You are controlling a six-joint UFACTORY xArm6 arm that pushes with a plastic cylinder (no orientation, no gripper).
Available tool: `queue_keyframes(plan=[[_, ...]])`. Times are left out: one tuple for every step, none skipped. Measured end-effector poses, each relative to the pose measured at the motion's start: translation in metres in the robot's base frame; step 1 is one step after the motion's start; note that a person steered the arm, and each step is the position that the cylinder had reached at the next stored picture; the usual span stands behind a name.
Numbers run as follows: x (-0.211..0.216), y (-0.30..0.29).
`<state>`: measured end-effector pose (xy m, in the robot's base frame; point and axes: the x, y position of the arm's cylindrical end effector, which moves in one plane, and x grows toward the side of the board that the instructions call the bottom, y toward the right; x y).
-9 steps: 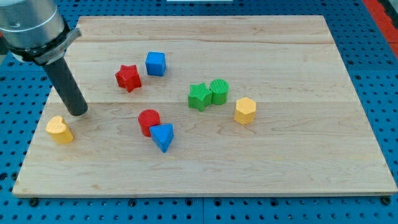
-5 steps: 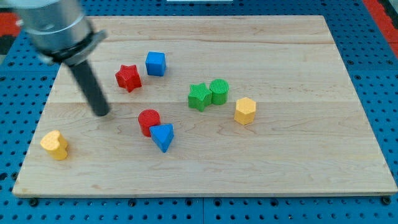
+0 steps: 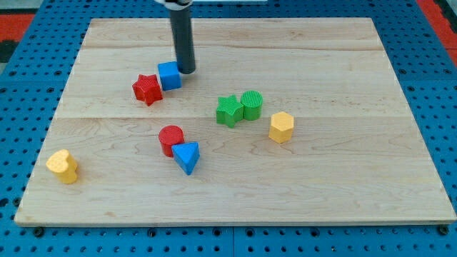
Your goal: Move the blue cube and red star to the yellow heart
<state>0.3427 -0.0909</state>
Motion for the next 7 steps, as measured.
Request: queue_keyframes(plan=[[0.015,-0.031],[0.040,-0.045],[0.090,-0.061],[0.095,-0.055],[0.062,-0.028],[0.055,-0.052],[0.062,-0.085]])
